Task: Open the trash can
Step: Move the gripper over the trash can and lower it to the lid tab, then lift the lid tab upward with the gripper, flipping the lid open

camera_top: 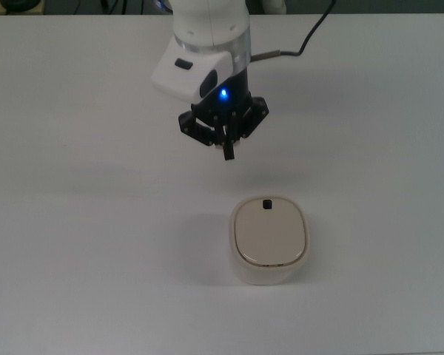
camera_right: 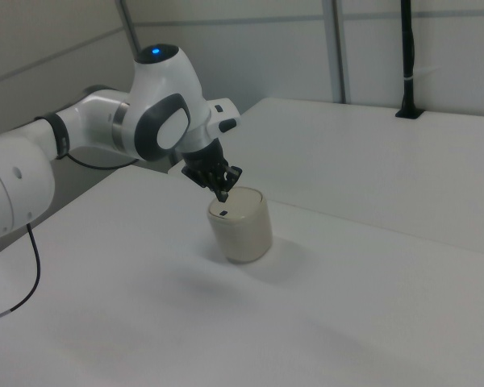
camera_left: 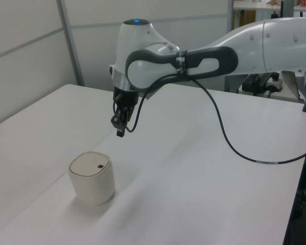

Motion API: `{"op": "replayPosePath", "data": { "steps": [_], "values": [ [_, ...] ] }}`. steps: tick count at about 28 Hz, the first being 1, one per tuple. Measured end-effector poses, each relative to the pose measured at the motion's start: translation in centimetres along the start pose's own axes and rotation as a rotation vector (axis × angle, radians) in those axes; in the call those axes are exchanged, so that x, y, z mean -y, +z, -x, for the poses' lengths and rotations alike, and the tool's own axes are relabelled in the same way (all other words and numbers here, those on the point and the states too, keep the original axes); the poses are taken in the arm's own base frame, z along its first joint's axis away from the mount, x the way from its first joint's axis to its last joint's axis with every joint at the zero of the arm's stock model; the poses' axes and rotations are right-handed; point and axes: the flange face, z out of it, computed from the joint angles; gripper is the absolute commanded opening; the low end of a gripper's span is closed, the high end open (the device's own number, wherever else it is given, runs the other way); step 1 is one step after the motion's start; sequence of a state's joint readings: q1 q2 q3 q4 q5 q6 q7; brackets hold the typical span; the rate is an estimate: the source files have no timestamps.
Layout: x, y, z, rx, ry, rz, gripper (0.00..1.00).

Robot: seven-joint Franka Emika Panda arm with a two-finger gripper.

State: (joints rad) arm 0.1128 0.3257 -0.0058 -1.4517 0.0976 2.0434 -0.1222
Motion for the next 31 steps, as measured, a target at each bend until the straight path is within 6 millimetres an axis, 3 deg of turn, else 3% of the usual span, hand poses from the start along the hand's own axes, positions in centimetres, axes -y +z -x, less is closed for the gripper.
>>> {"op": "replayPosePath", "data": {
  "steps": [11, 31],
  "values": [
    [1.8, 5.1, -1.2, -0.035, -0.026, -0.001, 0.00],
    [5.2, 10.4, -2.1, -0.089, -0.072, 0.010, 0.00]
  ]
}}
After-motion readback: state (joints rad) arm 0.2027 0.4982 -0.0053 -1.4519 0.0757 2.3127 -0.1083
